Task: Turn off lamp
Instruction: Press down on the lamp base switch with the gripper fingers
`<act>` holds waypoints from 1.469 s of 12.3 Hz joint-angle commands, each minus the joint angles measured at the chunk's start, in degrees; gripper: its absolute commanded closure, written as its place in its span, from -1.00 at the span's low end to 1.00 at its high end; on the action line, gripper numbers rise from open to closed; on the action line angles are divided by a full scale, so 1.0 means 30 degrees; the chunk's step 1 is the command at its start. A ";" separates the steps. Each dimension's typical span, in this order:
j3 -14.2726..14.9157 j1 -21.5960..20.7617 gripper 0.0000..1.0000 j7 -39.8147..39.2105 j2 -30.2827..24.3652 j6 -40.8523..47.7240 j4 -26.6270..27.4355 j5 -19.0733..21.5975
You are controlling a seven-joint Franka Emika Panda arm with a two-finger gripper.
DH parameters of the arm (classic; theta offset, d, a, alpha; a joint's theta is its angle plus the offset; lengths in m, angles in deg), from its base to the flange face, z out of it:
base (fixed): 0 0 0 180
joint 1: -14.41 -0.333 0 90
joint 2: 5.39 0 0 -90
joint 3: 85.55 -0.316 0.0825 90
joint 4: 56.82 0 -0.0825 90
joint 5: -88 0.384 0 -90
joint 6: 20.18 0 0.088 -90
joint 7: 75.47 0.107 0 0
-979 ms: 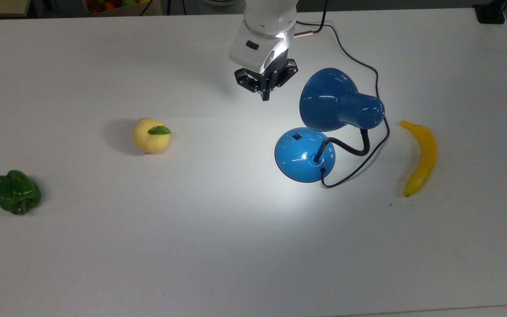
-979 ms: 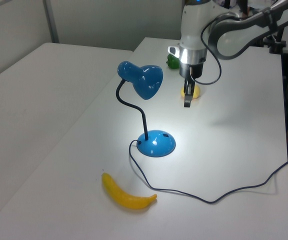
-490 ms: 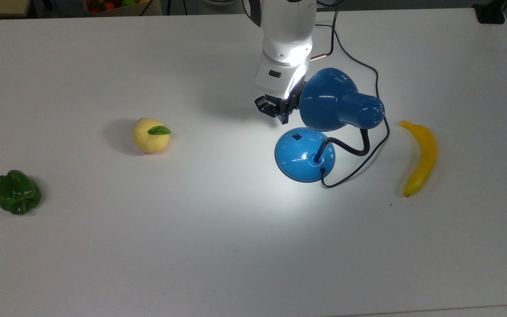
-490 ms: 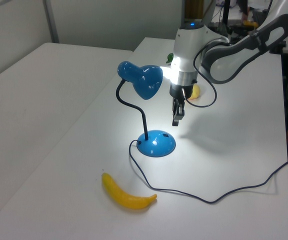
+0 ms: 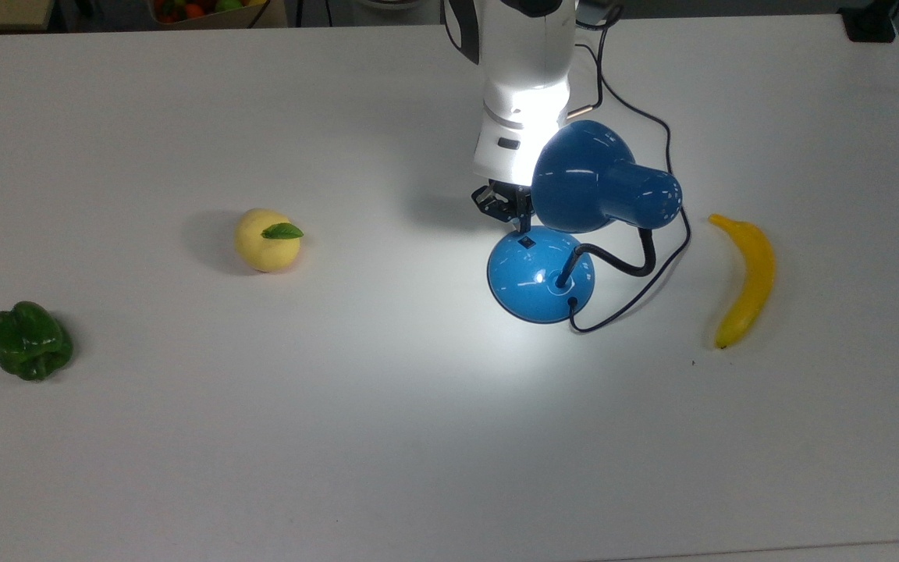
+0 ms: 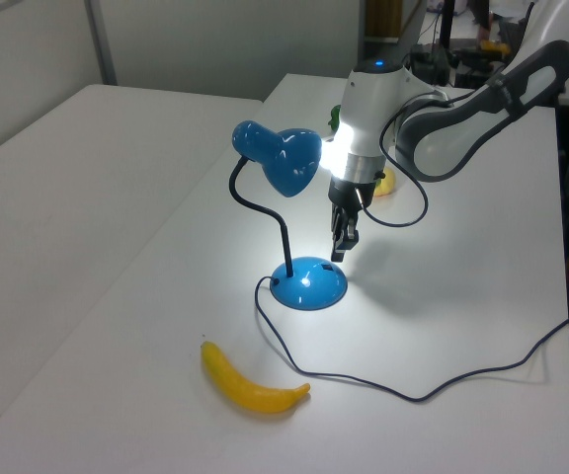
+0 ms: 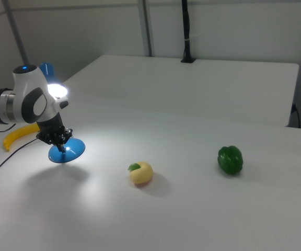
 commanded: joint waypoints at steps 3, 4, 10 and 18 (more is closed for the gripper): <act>-0.0033 -0.0051 1.00 -0.0616 0.0311 -0.0893 -0.0012 0.0077; -0.0033 -0.0023 1.00 -0.0616 0.0340 -0.0865 -0.0041 0.0076; -0.0033 -0.0052 1.00 -0.0645 0.0574 -0.1770 -0.0071 0.0047; -0.0033 -0.0023 1.00 -0.0500 0.0692 -0.1509 0.0308 0.0076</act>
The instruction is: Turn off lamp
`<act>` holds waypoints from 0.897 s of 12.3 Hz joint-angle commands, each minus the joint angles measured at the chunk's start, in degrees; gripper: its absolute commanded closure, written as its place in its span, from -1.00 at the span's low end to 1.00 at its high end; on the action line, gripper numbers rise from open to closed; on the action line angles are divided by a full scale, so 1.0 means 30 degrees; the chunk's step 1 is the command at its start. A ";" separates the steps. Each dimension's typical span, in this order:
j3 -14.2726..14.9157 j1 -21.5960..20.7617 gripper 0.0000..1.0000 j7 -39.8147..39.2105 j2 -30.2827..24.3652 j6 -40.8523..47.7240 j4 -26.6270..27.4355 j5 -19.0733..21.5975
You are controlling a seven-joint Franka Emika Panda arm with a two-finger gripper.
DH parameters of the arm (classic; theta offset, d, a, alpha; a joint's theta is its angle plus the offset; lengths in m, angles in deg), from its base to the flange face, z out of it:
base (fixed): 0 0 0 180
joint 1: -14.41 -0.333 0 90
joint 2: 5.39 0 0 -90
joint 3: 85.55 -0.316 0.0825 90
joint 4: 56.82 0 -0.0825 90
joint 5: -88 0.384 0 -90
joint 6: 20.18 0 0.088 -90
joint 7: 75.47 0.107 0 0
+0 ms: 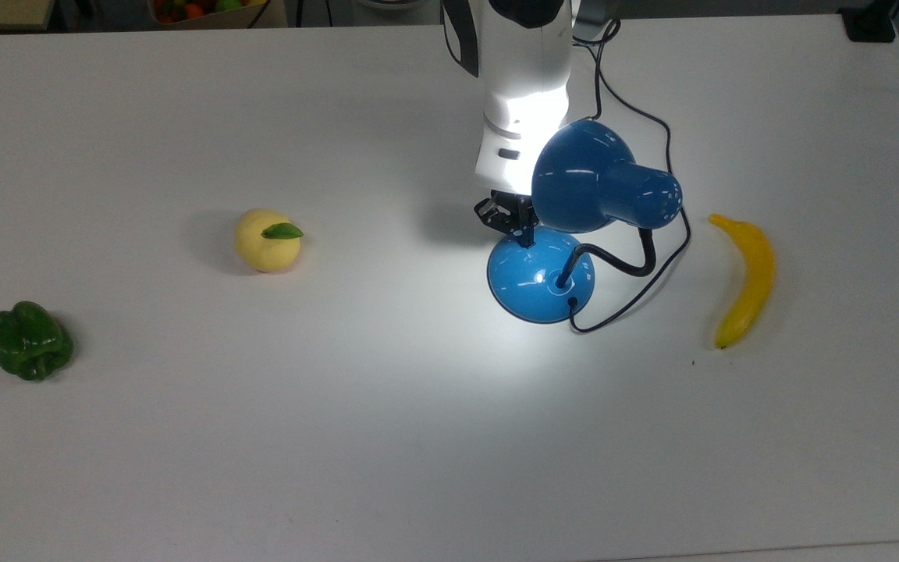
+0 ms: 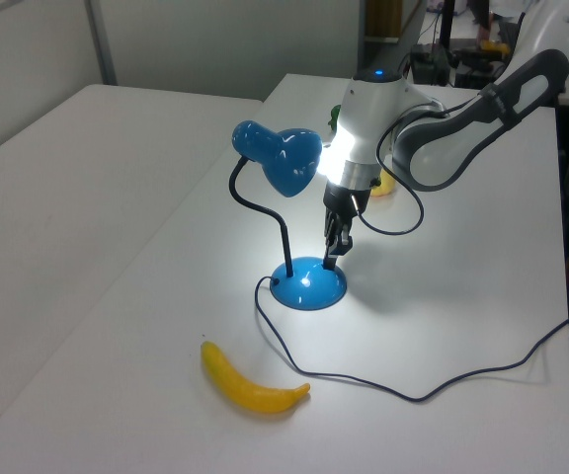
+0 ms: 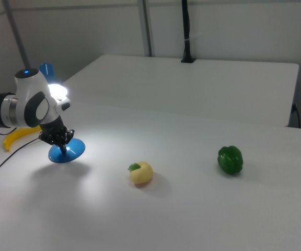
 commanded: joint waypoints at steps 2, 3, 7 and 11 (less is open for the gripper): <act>-0.0033 -0.0023 1.00 -0.0173 0.0047 0.0289 0.0593 0.0082; -0.0033 -0.0023 1.00 -0.0115 0.0018 0.1134 0.0594 0.0082; -0.0033 0.0093 1.00 -0.0114 -0.0245 0.3160 0.0594 0.0082; -0.0033 0.0211 1.00 0.0236 -0.1443 0.6259 0.0390 0.0111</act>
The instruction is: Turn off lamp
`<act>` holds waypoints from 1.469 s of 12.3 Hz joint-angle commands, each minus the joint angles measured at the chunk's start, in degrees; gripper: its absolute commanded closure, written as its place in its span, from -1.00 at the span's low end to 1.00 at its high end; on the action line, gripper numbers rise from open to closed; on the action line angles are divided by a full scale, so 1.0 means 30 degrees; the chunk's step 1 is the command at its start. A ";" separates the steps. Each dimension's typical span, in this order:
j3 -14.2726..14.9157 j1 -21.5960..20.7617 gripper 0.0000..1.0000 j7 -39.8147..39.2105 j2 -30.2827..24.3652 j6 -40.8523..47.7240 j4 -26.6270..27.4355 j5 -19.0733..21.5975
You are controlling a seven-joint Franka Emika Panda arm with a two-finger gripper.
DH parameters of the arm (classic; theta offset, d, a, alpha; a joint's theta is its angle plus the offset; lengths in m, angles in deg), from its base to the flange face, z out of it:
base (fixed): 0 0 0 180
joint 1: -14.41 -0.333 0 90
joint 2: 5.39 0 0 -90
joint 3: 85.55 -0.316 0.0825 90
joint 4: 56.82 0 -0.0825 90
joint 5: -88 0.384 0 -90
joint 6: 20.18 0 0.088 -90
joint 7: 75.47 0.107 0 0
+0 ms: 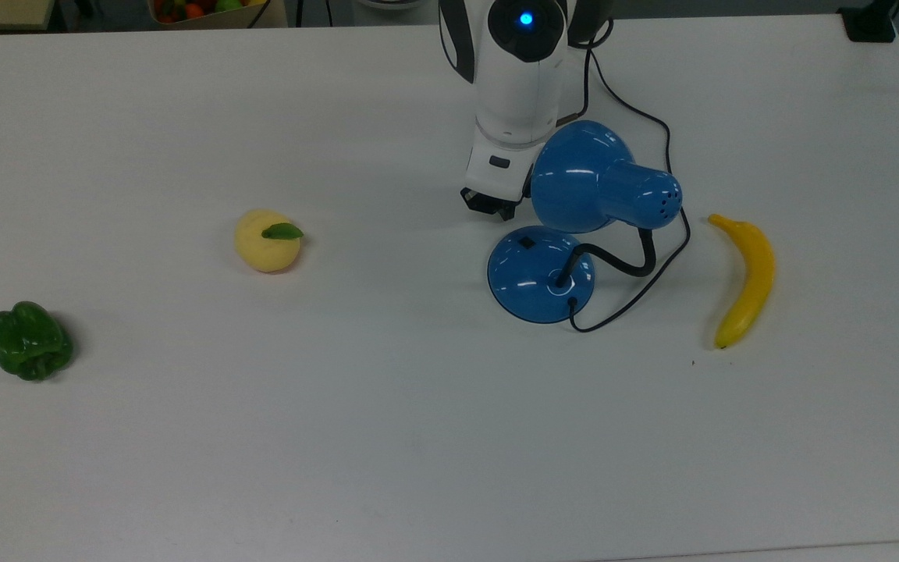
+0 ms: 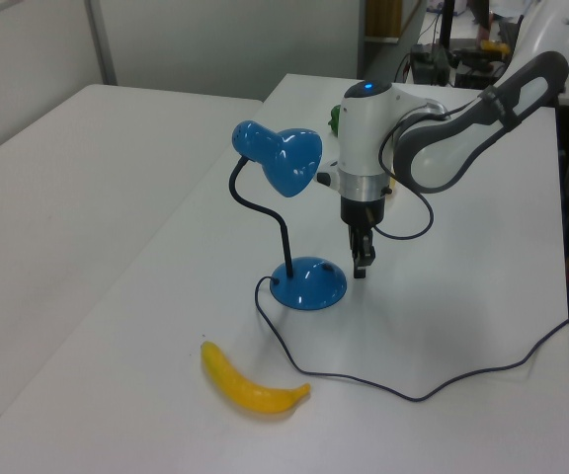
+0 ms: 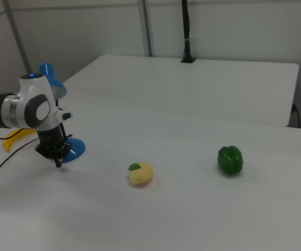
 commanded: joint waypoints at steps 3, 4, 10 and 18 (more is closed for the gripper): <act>0.0025 0.0863 1.00 0.0288 -0.2282 0.5092 -0.0243 0.0111; 0.0141 0.1158 1.00 0.0694 -0.2431 0.6118 -0.0797 0.0082; 0.0201 0.3586 1.00 0.2600 -0.5063 1.1654 -0.3754 -0.1119; 0.0318 0.5027 0.76 0.2661 -0.6298 1.4062 -0.6688 -0.1091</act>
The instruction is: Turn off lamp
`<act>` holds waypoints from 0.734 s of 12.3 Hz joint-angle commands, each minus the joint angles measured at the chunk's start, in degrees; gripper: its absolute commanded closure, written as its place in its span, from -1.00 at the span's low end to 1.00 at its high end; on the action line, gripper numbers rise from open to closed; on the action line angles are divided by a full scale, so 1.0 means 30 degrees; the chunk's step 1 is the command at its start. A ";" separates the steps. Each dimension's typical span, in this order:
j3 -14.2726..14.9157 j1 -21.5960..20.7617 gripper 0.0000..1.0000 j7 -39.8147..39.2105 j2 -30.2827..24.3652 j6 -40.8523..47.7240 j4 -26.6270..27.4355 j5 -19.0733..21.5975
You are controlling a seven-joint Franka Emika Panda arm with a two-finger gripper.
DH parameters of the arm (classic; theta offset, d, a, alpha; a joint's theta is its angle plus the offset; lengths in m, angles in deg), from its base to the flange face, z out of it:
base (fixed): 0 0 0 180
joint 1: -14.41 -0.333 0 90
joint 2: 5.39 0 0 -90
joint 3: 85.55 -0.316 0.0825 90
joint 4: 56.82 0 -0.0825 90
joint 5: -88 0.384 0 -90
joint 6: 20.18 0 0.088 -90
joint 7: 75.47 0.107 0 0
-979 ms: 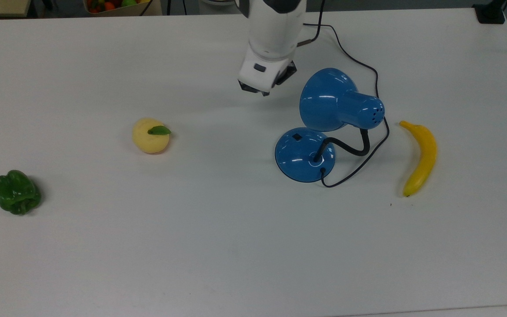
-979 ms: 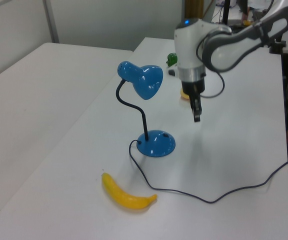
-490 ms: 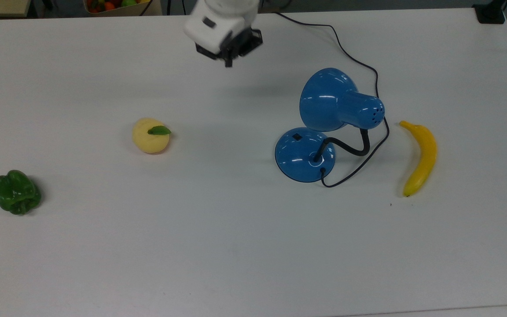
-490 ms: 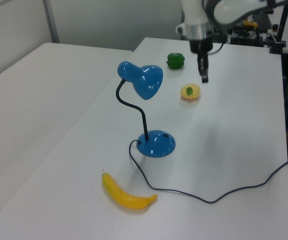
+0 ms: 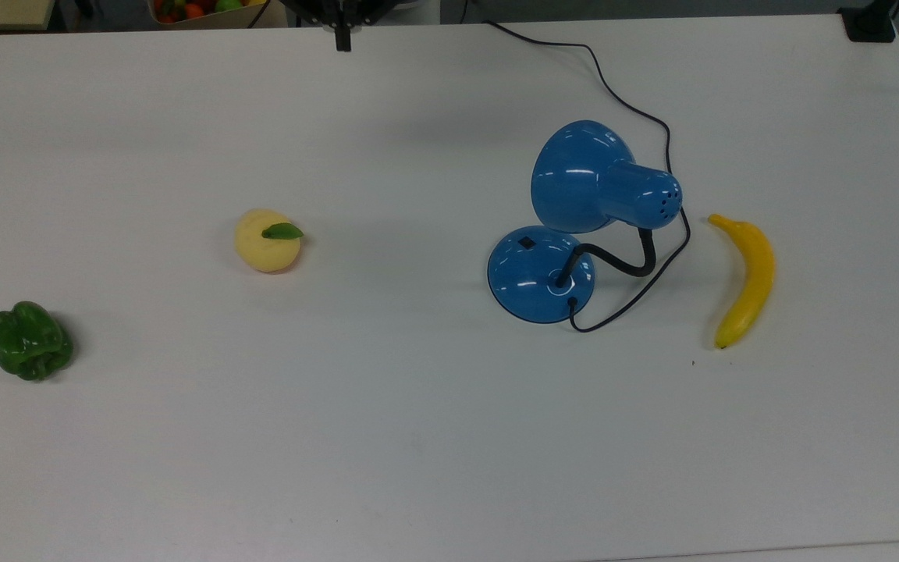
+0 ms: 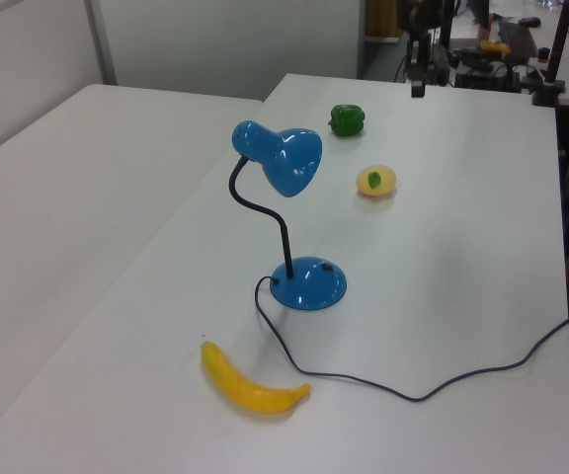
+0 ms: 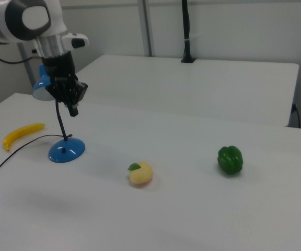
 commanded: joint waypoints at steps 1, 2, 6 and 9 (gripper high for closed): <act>0.0084 0.0111 0.31 0.0503 -0.0396 0.1322 -0.0819 -0.0147; 0.0316 -0.0063 -0.63 0.0532 -0.0397 0.1294 -0.0906 -0.0147; 0.3242 -0.2959 -1.00 0.0620 -0.0601 0.1468 -0.1200 0.0085; 0.3805 -0.3609 -1.00 0.0650 -0.0749 0.1528 -0.1200 0.0263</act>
